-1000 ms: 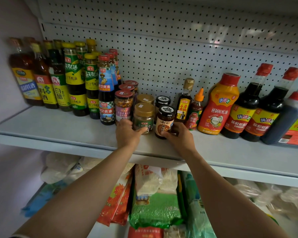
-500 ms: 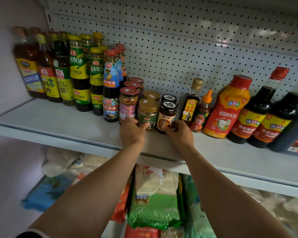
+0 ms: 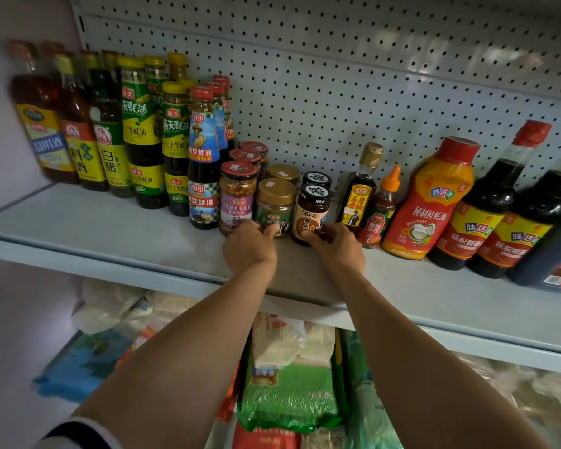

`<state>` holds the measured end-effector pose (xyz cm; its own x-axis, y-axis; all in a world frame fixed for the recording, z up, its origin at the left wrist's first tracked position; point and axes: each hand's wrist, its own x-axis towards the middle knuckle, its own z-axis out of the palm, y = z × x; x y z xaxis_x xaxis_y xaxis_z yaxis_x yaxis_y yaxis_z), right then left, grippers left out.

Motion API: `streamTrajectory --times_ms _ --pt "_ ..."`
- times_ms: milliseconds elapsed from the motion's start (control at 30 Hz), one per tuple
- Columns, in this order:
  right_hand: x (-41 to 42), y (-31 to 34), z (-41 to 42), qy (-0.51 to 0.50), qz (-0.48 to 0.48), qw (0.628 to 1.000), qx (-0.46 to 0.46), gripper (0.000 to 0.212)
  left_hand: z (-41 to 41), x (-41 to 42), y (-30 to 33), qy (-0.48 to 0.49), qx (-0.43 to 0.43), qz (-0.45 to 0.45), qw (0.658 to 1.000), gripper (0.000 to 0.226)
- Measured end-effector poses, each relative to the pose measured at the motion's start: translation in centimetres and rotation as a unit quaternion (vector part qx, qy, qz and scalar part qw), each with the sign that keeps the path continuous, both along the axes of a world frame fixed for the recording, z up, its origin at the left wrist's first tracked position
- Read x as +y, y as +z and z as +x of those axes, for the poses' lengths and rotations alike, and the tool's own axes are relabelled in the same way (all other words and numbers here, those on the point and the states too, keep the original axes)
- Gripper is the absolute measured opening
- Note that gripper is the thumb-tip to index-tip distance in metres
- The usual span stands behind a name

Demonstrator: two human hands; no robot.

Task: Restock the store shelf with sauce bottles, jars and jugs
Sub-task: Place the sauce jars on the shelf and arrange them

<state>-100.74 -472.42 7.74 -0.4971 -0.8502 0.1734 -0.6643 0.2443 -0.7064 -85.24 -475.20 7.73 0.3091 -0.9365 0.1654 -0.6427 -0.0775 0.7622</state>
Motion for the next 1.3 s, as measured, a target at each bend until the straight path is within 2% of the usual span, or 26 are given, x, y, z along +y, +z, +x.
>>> streamTrajectory --times_ms 867,1000,1133,1300 --pt "-0.2 -0.2 0.3 -0.019 -0.022 0.999 0.034 0.053 -0.2 -0.4 0.0 -0.014 -0.043 0.024 0.999 0.046" --pt "0.8 0.1 0.9 -0.035 -0.027 0.999 0.007 0.059 0.2 0.0 -0.3 -0.044 -0.011 0.010 0.999 0.043" --pt "2.4 0.2 1.5 -0.058 -0.033 0.998 -0.016 0.056 1.2 0.8 -0.4 -0.078 0.028 -0.026 0.996 0.041" --pt "5.2 0.0 2.3 -0.082 -0.019 0.996 -0.019 0.065 2.6 2.4 -0.6 -0.161 0.098 -0.053 0.981 0.031"
